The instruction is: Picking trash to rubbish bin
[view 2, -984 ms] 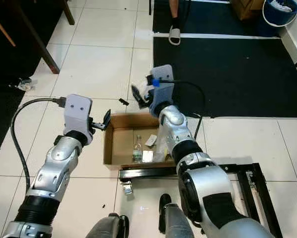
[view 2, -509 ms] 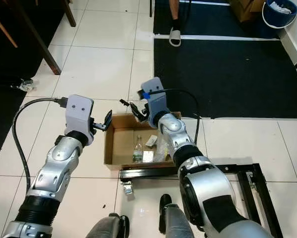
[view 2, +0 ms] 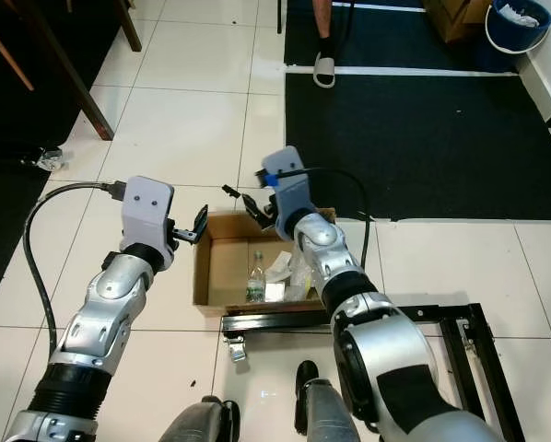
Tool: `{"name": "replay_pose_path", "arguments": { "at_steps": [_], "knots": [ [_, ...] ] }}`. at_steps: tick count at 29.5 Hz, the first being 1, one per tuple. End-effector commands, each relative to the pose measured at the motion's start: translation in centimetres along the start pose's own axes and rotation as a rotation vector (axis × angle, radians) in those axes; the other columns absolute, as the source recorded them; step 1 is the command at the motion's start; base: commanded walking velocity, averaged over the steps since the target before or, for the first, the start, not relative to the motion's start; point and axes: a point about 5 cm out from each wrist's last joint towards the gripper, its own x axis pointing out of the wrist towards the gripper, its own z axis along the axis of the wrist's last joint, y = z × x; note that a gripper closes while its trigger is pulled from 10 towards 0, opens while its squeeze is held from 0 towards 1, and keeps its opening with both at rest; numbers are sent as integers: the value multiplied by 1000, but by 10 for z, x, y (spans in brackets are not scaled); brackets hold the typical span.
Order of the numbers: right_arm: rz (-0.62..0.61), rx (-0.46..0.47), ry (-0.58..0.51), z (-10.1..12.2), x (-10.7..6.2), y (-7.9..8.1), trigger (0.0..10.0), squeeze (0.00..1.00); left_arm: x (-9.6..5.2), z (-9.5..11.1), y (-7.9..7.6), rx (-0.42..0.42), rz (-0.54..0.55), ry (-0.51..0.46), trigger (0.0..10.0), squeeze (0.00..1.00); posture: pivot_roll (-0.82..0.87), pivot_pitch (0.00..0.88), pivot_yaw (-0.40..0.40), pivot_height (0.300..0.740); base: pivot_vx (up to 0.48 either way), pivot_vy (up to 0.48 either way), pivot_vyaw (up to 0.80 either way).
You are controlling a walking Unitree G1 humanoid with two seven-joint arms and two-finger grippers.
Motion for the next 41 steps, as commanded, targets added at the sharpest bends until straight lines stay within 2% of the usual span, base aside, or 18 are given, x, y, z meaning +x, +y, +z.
{"name": "replay_pose_path", "arguments": {
  "at_steps": [1,2,4,6,8,9,11,14,16,19,20,22,23,25,27,28,32,41],
  "knots": [
    [-87,89,-8,-12,-9,-10,10000,0,-8,-10,5,-20,37,25,10000,0,80,243,-11,740,0,0,0],
    [-87,89,-8,-12,-9,-10,10000,0,-8,-10,5,-20,37,25,10000,0,80,243,-11,740,0,0,0],
    [-220,119,-36,-13,-18,-29,10000,0,-13,-11,9,-45,46,14,10000,0,74,215,-11,740,0,0,0],
    [-256,126,-45,-13,-20,-34,10000,0,-14,-12,9,-47,46,12,10000,0,74,215,-11,740,0,0,0],
    [-374,215,-89,-17,-34,-54,10000,0,-19,-16,12,-59,44,12,10000,0,56,179,0,740,0,0,0],
    [-374,215,-89,-17,-34,-54,10000,0,-19,-16,12,-59,44,12,10000,0,56,179,0,740,0,0,0],
    [-476,246,-126,-25,-54,-69,10000,0,-25,-16,8,-96,4,-8,10000,0,46,159,6,740,0,0,0],
    [-544,208,-145,-32,-77,-80,10000,0,-28,-15,1,-127,-45,-38,10000,0,31,125,12,740,0,0,0],
    [-544,208,-145,-32,-77,-80,10000,0,-28,-15,1,-127,-45,-38,10000,0,31,125,12,740,0,0,0],
    [-571,190,-140,-38,-92,-86,10000,0,-30,-16,3,-140,-30,-44,10000,0,27,114,12,740,0,0,0],
    [-571,190,-140,-38,-92,-86,10000,0,-30,-16,3,-140,-30,-44,10000,0,27,114,12,740,0,0,0],
    [-534,146,-122,-50,-114,-79,10000,0,-35,-21,8,-150,14,-21,10000,0,12,92,-5,740,0,0,0],
    [-534,146,-122,-50,-114,-79,10000,0,-35,-21,8,-150,14,-21,10000,0,12,92,-5,740,0,0,0],
    [-497,88,-110,-52,-119,-67,10000,0,-34,-21,5,-160,27,-24,10000,0,6,89,-21,740,0,0,0],
    [-497,88,-110,-52,-119,-67,10000,0,-34,-21,5,-160,27,-24,10000,0,6,89,-21,740,0,0,0],
    [-492,66,-98,-53,-121,-59,10000,0,-32,-20,-1,-162,23,-25,10000,0,4,85,-29,740,0,0,800],
    [-476,17,-88,-53,-120,-49,10000,0,-33,-16,-8,-133,-10,-41,10000,0,5,76,-31,740,0,0,800],
    [-437,-19,-80,-52,-123,-37,10000,0,-36,-19,-9,-156,12,-40,10000,0,-6,62,-34,740,0,0,800]
  ]
}}
